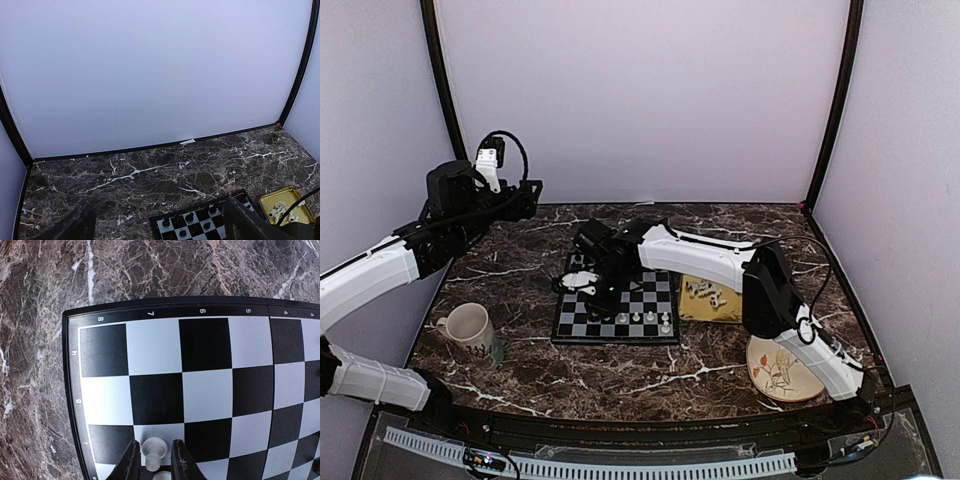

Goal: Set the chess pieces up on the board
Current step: Place the pawn at c2, then pick up the knight from the storage box.

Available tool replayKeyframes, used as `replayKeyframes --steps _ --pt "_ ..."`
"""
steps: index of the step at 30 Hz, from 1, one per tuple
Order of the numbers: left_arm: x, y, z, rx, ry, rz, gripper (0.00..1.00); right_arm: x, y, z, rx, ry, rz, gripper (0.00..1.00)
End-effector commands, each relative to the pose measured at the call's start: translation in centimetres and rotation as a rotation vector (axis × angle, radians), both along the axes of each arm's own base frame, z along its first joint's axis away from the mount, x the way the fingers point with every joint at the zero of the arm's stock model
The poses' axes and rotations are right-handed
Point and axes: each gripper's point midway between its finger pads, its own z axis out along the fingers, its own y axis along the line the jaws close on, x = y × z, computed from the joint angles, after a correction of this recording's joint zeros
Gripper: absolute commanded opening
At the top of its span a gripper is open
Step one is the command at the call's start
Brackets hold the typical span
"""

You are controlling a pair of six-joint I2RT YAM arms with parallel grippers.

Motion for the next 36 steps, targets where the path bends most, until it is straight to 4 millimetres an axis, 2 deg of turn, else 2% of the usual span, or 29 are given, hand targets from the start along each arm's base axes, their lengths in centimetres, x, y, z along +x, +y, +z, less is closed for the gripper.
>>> replayKeyframes --steps 1,6,9,12,15,18,21,23,27,31,34,36 --pt "0.0 0.1 0.4 -0.015 -0.011 -0.005 0.91 -0.2 0.8 0.0 0.011 -0.007 -0.001 0.25" --pt "0.1 -0.1 0.2 -0.010 -0.005 -0.013 0.91 0.3 1.0 2.1 0.044 -0.036 -0.011 0.31" --pt "0.1 -0.1 0.2 -0.007 -0.003 -0.013 0.90 0.8 0.9 4.9 0.085 -0.059 -0.027 0.33" --pt "0.2 -0.2 -0.1 -0.001 -0.001 -0.012 0.91 0.8 0.2 8.6 0.157 -0.054 -0.031 0.34" --pt "0.4 -0.4 -0.4 0.006 0.007 -0.023 0.92 1.0 -1.7 12.2 0.207 -0.061 -0.040 0.35" --pt "0.5 -1.1 -0.9 0.017 0.020 -0.058 0.91 2.0 -4.7 13.8 0.224 -0.075 -0.076 0.35" --pt "0.7 -2.2 -1.6 0.024 0.040 -0.109 0.90 3.8 -8.9 13.5 0.212 -0.098 -0.148 0.35" --pt "0.7 -3.0 -2.3 0.032 0.062 -0.151 0.88 5.0 -12.2 12.6 0.182 -0.101 -0.210 0.34" --pt "0.8 -4.8 -3.3 0.029 0.103 -0.239 0.86 6.9 -19.1 9.8 0.085 -0.060 -0.339 0.32" --pt "0.9 -5.6 -4.1 0.025 0.139 -0.278 0.85 8.7 -26.0 7.0 -0.070 -0.087 -0.450 0.29" --pt "0.9 -5.9 -4.4 0.022 0.151 -0.288 0.85 9.5 -29.7 5.4 -0.189 -0.124 -0.486 0.27" --pt "0.9 -5.9 -4.4 0.020 0.153 -0.292 0.85 10.2 -31.3 4.9 -0.249 -0.153 -0.492 0.27"
